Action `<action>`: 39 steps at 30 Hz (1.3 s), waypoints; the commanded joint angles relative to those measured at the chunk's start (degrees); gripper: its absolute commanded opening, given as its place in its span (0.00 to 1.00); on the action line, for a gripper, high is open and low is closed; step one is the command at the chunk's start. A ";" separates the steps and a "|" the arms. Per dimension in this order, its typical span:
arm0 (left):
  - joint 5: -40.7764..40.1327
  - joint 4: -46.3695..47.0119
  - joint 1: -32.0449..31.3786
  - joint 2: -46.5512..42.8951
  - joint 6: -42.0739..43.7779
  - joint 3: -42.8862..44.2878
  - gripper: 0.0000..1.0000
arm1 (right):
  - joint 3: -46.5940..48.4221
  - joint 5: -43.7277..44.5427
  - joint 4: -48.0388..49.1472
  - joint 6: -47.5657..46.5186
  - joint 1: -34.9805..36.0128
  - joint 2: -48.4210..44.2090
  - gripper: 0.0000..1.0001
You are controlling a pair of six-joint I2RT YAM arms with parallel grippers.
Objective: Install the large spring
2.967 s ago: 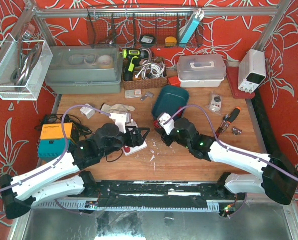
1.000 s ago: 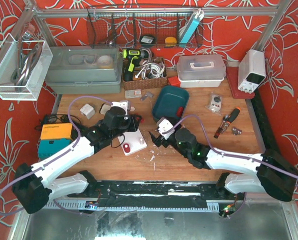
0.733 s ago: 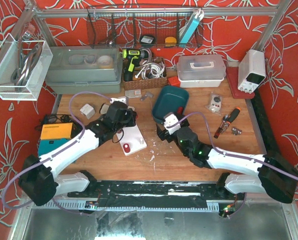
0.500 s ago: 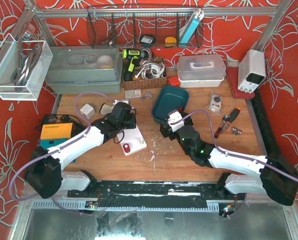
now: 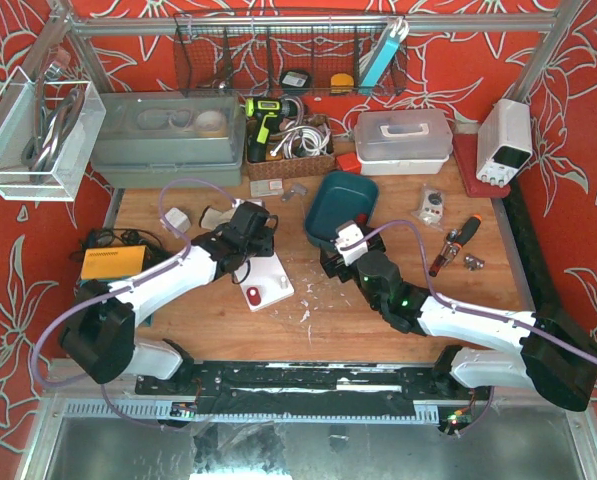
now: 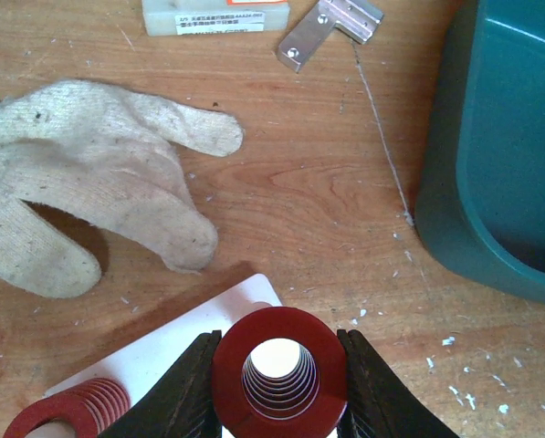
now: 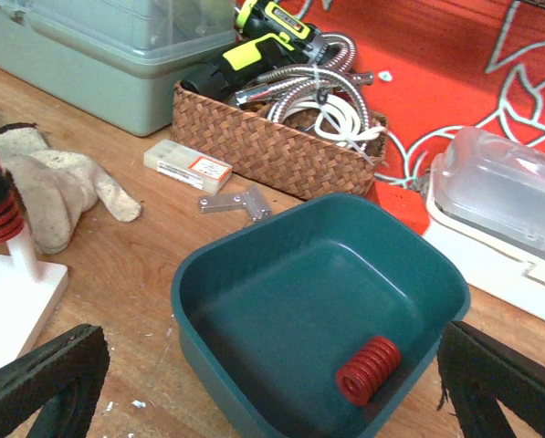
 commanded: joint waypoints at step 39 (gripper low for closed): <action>0.74 2.91 1.18 -0.71 1.31 0.40 0.81 | 7.73 6.09 -14.36 11.14 -3.27 2.50 0.96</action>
